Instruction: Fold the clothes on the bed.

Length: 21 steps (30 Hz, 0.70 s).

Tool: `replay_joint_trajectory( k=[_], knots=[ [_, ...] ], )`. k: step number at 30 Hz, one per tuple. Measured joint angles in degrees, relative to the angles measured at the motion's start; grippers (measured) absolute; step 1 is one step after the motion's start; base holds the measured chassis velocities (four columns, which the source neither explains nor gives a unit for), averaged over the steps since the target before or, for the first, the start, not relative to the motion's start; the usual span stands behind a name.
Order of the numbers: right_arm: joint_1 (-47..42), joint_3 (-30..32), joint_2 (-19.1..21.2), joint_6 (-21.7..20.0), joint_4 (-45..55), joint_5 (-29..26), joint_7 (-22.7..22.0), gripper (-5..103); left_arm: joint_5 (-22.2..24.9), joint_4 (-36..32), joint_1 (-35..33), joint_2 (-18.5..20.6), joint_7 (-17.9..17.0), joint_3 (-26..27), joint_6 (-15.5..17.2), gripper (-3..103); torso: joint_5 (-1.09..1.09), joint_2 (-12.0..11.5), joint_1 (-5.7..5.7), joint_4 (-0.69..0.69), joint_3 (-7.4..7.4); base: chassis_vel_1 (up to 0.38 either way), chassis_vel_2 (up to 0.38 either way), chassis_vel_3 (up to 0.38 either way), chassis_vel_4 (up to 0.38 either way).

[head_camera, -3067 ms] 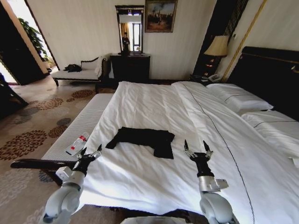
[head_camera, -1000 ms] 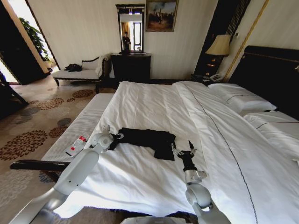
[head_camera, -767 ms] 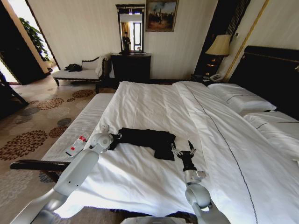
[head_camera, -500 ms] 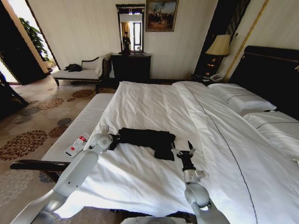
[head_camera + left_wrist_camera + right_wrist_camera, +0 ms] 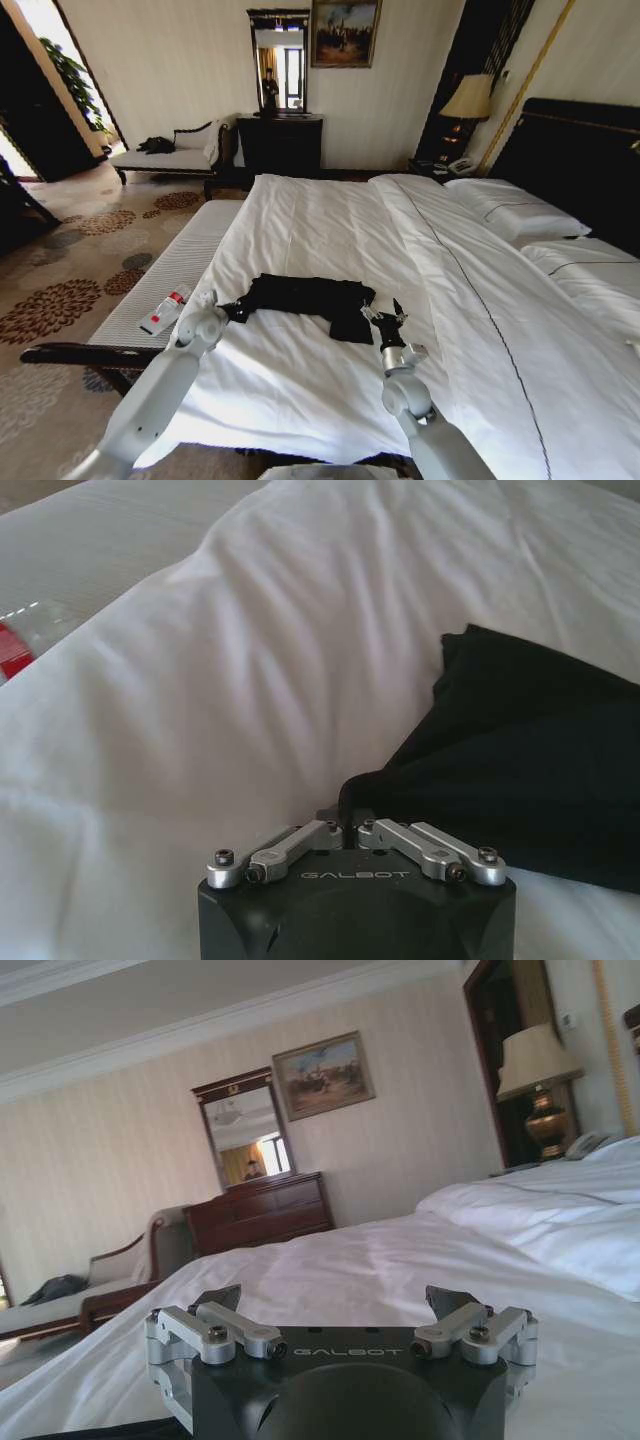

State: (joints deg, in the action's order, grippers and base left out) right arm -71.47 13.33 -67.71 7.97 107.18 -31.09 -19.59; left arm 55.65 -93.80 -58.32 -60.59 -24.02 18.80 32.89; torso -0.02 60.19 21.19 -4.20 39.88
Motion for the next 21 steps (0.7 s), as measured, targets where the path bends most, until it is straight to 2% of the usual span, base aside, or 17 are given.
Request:
replay_joint_trajectory(
  k=[4,7,8,10,13,14,16,17,18,19,20,21],
  knots=[
    [2.61,-2.27,1.29,-2.63,0.62,-3.31,0.47,100,-0.42,-0.68,-1.94,-0.53,0.17,2.17,-1.06,2,0.02,0.0,0.0,0.0,0.0,0.0,0.0,0.0,0.0],
    [4.51,-5.12,2.92,-7.82,3.1,-9.35,-1.79,100,-0.41,-1.57,-2.58,-0.44,0.22,3.38,-1.27,2,0.01,0.0,0.0,0.01,0.01,0.0,0.0,0.0,0.0],
    [4.51,-5.12,2.92,-7.82,3.1,-9.35,-1.79,100,-0.41,-1.57,-2.58,-0.44,0.22,3.38,-1.27,2,0.01,0.0,0.0,0.01,0.01,0.0,0.0,0.0,0.0],
    [4.87,-7.22,4.31,-12.68,6.54,-15.47,-5.26,100,-0.25,-2.33,-2.62,-0.14,0.21,3.91,-1.28,2,0.02,0.0,0.0,0.01,0.01,0.0,0.0,0.0,0.0],
    [4.53,-9.13,6.14,-18.5,10.02,-17.5,-8.9,100,-0.09,-3.13,-2.62,0.26,0.21,4.13,-1.28,2,0.02,0.0,0.0,0.01,0.0,0.0,0.0,0.0,0.0],
    [4.53,-9.13,6.14,-18.5,10.02,-17.5,-8.9,100,-0.09,-3.13,-2.62,0.26,0.21,4.13,-1.28,2,0.02,0.0,0.0,0.01,0.0,0.0,0.0,0.0,0.0],
    [3.39,-11.43,8.23,-23.2,12.46,-14.19,-11.38,100,0.02,-3.97,-2.59,0.7,0.18,4.14,-1.28,2,0.01,0.0,0.0,0.01,0.0,0.0,0.0,0.0,0.0],
    [2.51,-13.32,9.4,-25.99,13.37,-9.05,-12.88,100,0.14,-4.8,-2.42,1.01,0.17,4.13,-1.49,2,0.01,0.0,0.0,0.01,0.0,0.0,0.0,0.0,0.0],
    [2.51,-13.32,9.4,-25.99,13.37,-9.05,-12.88,100,0.14,-4.8,-2.42,1.01,0.17,4.13,-1.49,2,0.01,0.0,0.0,0.01,0.0,0.0,0.0,0.0,0.0],
    [2.19,-14.04,9.77,-26.75,13.42,-6.57,-13.23,100,0.2,-5.26,-2.26,1.18,0.17,4.09,-1.86,2,0.02,0.0,0.0,0.01,0.0,0.0,0.0,0.0,0.0],
    [1.92,-14.86,10.04,-27.24,13.28,-3.77,-13.36,100,0.3,-5.7,-2.01,1.36,0.22,3.97,-2.31,2,0.01,0.0,0.0,0.01,0.0,0.0,0.0,0.0,0.0],
    [1.6,-16.27,10.34,-27.18,11.78,2.04,-13.02,100,0.65,-6.59,-1.08,1.83,0.4,3.56,-3.47,2,0.01,0.0,0.0,0.01,0.01,0.0,0.0,0.0,0.0]
  ],
)
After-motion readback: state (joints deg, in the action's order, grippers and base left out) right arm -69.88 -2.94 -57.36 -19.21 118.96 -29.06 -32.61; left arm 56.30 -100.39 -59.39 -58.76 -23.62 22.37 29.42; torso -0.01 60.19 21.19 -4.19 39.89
